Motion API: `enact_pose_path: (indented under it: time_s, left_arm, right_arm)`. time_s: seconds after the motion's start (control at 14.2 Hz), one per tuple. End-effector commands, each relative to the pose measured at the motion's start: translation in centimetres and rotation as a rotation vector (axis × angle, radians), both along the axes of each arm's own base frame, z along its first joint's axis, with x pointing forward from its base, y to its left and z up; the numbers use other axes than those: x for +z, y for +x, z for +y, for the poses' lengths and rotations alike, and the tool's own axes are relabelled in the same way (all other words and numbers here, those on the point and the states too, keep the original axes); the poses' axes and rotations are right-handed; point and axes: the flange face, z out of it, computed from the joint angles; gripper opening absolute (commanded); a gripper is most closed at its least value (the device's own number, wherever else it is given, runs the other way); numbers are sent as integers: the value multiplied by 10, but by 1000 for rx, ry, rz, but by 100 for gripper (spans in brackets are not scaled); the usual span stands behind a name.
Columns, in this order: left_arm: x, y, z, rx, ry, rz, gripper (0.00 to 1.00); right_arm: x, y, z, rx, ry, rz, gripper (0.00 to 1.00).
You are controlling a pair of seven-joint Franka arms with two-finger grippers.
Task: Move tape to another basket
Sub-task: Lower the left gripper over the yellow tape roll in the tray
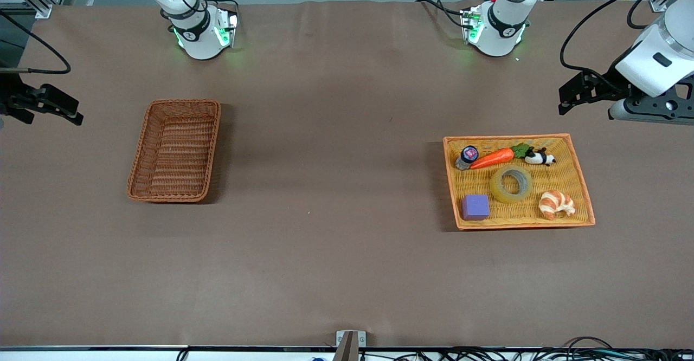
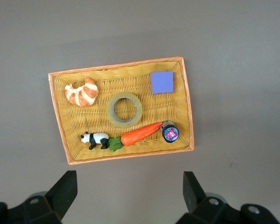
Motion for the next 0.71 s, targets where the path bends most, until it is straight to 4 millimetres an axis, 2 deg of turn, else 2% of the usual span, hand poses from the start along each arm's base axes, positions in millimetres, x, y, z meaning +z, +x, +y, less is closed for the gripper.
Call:
enact_pose_path:
  time_s: [0.0,0.21,0.28,0.42,0.63]
  left_arm:
    - [4,1,2,-14,14,6,100]
    - [-1,5,4,-11,18,13,100]
    - [-8,10,6,-8,38,22,100]
    - [-31,20,9,0,85,52,100]
    - [-85,50,9,2,85,104,99]
  right_arm:
    - [1,-1,-4,8,19,4,100]
    - [1,-1,-4,8,19,4,100]
    - [0,-1,-4,8,19,5,100]
    - [0,-1,-4,8,19,5,100]
    - [-1,-1,-4,8,19,7,100]
